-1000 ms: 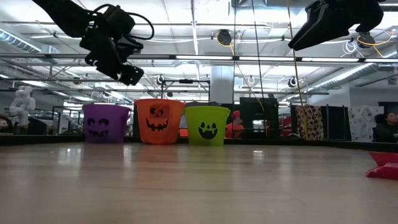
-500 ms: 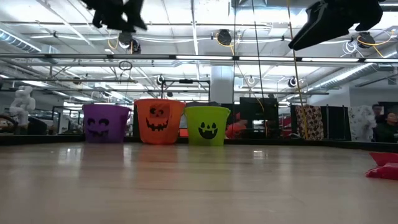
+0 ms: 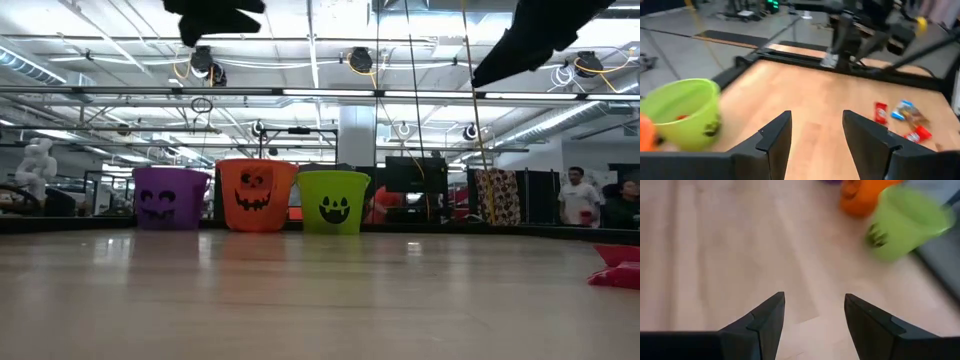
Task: Sort candy by brand, put in halloween buckets
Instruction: Put golden candy into the orange bucket, then put the red chocolate bar into the green bucket
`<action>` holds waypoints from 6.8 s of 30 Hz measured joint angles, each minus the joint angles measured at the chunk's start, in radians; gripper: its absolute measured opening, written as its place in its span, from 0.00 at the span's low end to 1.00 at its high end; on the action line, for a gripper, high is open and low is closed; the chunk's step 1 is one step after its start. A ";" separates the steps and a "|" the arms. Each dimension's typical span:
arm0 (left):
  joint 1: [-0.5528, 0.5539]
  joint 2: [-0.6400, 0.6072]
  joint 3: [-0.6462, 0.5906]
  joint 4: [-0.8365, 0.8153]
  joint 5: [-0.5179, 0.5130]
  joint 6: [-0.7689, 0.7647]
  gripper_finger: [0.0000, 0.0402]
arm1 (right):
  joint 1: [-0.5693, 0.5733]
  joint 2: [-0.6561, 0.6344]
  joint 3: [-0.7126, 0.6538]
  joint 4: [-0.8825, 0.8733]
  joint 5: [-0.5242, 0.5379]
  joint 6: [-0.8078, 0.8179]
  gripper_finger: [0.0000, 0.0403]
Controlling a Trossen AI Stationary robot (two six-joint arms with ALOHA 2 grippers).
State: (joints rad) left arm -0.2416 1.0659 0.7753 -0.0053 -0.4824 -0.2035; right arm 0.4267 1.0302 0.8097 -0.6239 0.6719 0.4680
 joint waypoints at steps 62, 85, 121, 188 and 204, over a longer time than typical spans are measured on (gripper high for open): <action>-0.177 0.320 -0.001 0.225 0.057 0.054 0.45 | 0.632 0.775 0.272 -0.237 -0.439 0.618 0.36; -0.162 0.320 -0.001 0.362 -0.012 0.331 0.45 | 0.593 0.560 0.533 -0.503 -0.132 0.394 0.00; -0.124 0.320 0.000 0.646 -0.181 0.499 0.45 | 0.360 -0.073 0.020 -0.063 0.779 0.003 0.00; -0.290 0.089 0.000 0.407 -0.564 0.610 0.45 | -0.589 0.599 0.941 -0.245 -0.592 -0.460 0.56; -0.289 0.119 0.000 0.363 -0.528 0.455 0.45 | -0.037 0.258 0.112 0.067 -0.367 0.020 0.46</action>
State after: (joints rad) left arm -0.5304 1.1847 0.7750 0.3581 -1.0106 0.2517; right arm 0.3895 1.2885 0.9217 -0.5566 0.3050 0.4880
